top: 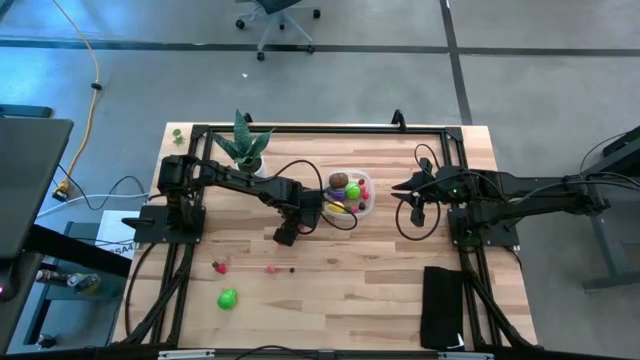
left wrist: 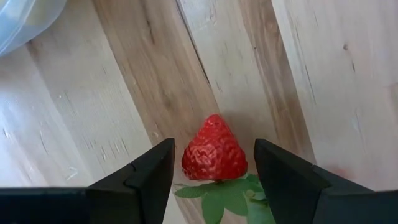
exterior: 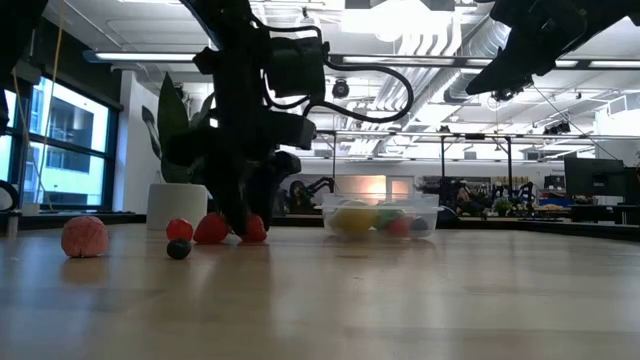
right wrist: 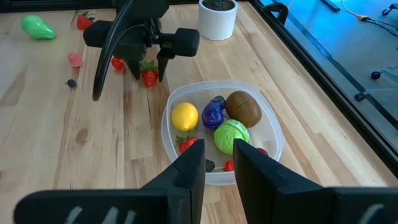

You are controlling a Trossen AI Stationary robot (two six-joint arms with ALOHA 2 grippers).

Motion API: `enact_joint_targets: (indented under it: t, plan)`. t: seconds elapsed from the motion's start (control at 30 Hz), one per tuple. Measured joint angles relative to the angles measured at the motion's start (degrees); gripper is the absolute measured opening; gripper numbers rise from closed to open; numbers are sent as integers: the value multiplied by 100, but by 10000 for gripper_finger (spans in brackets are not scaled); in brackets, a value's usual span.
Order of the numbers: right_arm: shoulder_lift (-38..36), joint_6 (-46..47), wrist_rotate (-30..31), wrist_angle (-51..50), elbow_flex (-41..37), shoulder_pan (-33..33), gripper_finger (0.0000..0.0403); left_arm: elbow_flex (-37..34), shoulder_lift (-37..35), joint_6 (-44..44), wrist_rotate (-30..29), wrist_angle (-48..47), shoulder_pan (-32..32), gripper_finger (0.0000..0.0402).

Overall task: Pick and placing Produce into tupperware
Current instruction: Put the top right strawberry into the transparent bin

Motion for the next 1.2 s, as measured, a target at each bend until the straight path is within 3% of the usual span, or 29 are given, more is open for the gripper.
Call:
enact_joint_targets:
  t: [0.8,1.2]
  plan:
    - [0,0,0,1,0,0,73,0,-7,287,-183,23,0,207]
    - [-1,0,0,2,0,0,73,0,-9,321,-80,80,0,153]
